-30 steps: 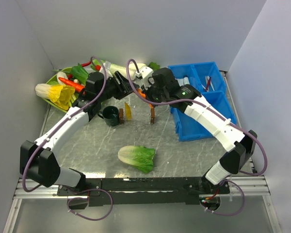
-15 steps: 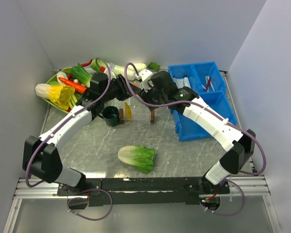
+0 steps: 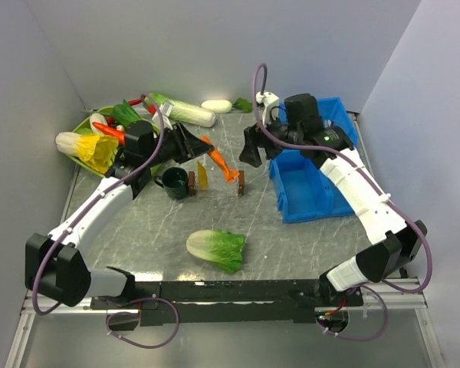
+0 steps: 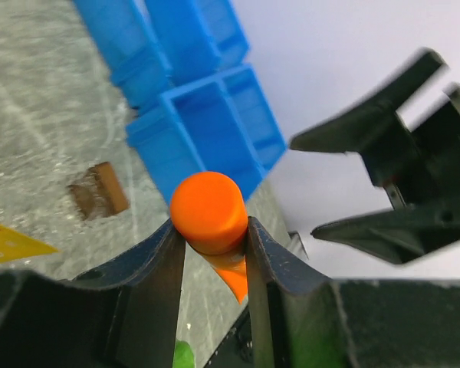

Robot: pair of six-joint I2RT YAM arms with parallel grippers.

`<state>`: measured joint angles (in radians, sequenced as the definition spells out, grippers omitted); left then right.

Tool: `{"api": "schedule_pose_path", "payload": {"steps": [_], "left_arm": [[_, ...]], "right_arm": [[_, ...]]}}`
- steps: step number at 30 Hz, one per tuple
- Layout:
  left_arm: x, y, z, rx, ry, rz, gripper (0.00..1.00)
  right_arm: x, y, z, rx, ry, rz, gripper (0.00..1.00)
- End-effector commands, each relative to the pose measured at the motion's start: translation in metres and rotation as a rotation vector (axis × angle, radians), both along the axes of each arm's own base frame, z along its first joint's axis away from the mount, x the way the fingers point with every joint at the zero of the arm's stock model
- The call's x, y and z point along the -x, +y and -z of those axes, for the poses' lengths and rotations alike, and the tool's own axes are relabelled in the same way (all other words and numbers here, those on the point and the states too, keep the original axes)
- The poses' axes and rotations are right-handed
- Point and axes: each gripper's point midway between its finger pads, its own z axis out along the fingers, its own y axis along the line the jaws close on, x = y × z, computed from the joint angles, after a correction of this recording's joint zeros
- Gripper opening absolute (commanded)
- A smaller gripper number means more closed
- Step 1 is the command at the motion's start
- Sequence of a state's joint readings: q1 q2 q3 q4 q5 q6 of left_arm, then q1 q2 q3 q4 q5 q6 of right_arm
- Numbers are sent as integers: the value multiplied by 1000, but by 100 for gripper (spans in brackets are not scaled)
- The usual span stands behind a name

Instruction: Prepare toiletry sets of a toothbrush and toothpaste on the tray

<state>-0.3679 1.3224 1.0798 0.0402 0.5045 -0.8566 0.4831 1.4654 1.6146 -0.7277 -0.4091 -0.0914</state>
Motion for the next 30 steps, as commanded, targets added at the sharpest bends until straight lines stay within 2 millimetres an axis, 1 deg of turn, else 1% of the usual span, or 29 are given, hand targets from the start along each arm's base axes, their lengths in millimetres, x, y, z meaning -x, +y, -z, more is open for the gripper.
{"api": "schedule_pose_path", "payload": {"steps": [1, 3, 4, 5, 6, 8, 11, 16, 18, 22, 25, 26, 28, 29, 30], "left_arm": [[33, -6, -51, 77, -225, 185, 1], [42, -10, -58, 109, -247, 243, 1], [46, -12, -57, 120, -245, 264, 1], [48, -13, -57, 137, -231, 278, 1], [50, -14, -60, 148, -245, 291, 1], [54, -15, -61, 163, -238, 310, 1], [58, -14, -68, 163, -267, 319, 1], [61, -13, -72, 151, -278, 324, 1], [63, -12, -75, 159, -281, 317, 1], [63, -8, -75, 155, -291, 280, 1], [63, -6, -75, 164, -296, 262, 1], [62, -6, -77, 167, -304, 259, 1], [64, -6, -77, 171, -303, 261, 1], [64, -6, -78, 174, -303, 261, 1], [65, -6, -77, 173, -303, 264, 1]], "right_arm": [[53, 26, -44, -185, 78, -249, 89], [60, 32, -39, -211, 124, -291, 88], [69, 38, -42, -253, 160, -339, 88], [70, 42, -37, -267, 195, -359, 88], [74, 45, -38, -286, 220, -387, 88], [77, 51, -36, -306, 264, -428, 88], [76, 54, -28, -296, 301, -427, 89], [78, 59, -24, -293, 333, -447, 89], [82, 64, -20, -286, 357, -462, 88], [90, 74, -16, -276, 378, -495, 85], [96, 78, -14, -274, 393, -510, 74], [97, 79, -13, -273, 395, -513, 65], [97, 79, -12, -281, 410, -499, 59], [98, 79, -14, -284, 404, -498, 50], [98, 78, -14, -287, 404, -494, 45]]}}
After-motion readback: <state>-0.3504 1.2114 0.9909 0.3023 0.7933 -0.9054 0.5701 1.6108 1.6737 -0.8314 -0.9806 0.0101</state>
